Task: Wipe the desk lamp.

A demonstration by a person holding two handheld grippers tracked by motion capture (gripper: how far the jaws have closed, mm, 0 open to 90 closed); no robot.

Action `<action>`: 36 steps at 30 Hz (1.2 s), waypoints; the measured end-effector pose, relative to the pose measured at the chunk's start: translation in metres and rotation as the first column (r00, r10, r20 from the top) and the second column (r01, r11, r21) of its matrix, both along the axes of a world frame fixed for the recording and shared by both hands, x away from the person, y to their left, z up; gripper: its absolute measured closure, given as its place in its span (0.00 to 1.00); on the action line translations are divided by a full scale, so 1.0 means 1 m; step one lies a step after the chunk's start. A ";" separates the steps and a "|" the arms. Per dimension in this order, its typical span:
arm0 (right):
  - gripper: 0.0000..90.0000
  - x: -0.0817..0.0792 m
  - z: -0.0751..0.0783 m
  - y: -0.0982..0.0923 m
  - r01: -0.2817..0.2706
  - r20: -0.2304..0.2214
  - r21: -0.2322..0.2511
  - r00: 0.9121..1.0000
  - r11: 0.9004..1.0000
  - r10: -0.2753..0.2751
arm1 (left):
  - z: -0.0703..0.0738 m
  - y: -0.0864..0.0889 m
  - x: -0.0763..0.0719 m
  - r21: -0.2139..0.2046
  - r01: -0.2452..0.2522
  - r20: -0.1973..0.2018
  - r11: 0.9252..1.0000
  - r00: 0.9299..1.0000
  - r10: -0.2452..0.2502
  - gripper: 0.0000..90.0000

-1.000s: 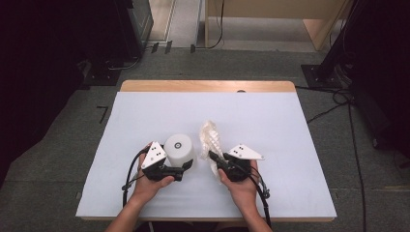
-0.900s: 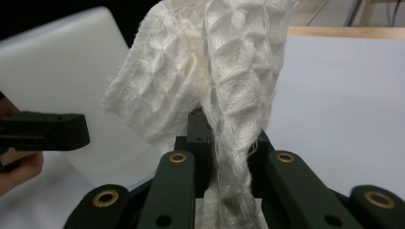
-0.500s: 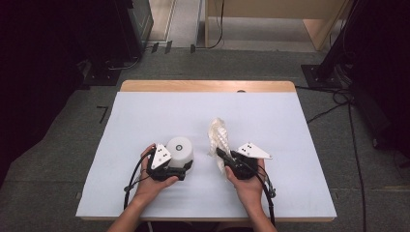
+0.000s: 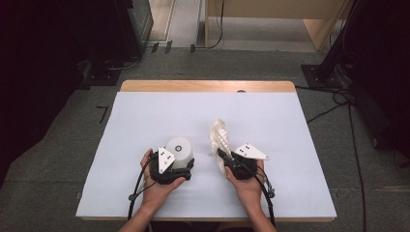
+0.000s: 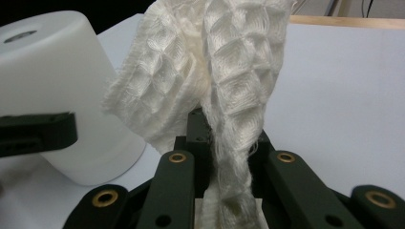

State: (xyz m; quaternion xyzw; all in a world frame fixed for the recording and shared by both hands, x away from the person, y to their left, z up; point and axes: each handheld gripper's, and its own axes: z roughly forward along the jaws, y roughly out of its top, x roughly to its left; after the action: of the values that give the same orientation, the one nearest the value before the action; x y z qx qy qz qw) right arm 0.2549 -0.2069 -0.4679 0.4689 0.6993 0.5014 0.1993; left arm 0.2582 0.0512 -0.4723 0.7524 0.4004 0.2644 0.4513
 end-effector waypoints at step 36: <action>0.88 -0.016 0.025 0.029 -0.169 0.087 0.053 0.983 0.984 0.164 | 0.015 0.006 0.003 -0.127 0.388 -0.046 0.913 0.917 -0.396 0.10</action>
State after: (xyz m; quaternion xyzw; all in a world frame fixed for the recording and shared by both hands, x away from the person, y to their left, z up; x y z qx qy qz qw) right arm 0.2387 -0.1775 -0.4432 0.3936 0.7119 0.5560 0.1709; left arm 0.2609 0.0571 -0.4569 0.7990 0.2715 0.1183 0.5233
